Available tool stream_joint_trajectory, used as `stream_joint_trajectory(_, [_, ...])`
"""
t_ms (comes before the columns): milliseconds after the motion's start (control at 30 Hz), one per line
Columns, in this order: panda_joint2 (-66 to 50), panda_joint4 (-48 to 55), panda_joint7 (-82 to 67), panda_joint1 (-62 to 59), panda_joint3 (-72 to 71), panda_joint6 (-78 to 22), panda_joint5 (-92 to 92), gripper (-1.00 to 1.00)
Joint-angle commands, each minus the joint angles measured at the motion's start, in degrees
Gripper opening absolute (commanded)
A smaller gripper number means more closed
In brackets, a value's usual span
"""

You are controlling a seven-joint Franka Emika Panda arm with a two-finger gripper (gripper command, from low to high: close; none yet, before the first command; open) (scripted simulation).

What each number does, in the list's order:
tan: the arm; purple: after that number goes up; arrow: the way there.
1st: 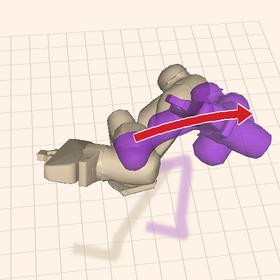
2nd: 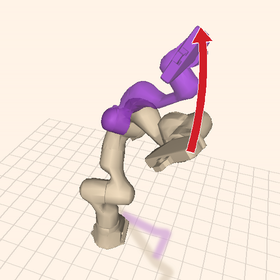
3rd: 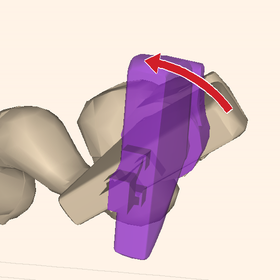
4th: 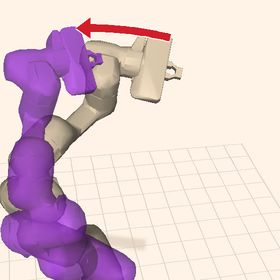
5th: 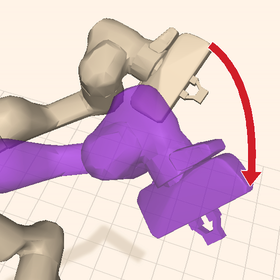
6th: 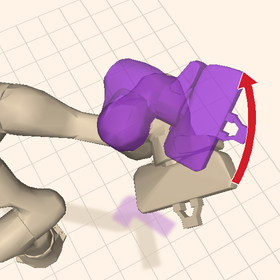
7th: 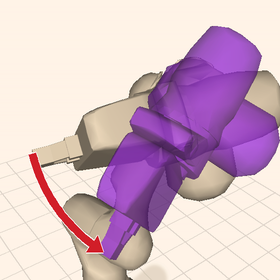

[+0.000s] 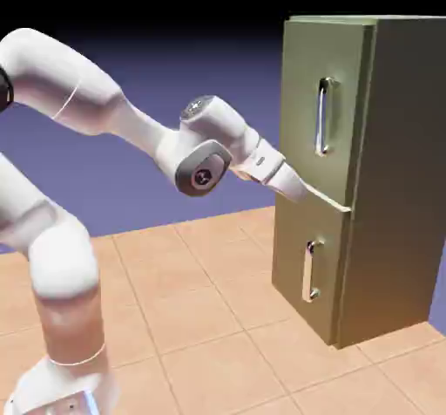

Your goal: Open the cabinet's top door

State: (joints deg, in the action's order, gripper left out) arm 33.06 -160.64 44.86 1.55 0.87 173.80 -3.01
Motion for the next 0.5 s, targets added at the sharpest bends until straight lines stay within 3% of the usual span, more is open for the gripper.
stream_joint_trajectory(0, [0.3, 0.3, 2.0, 0.7, 0.7, -0.2, -2.5, 0.0])
stream_joint_trajectory(467, [5.0, 4.5, 29.9, 10.7, 10.9, -2.6, -37.4, 0.0])
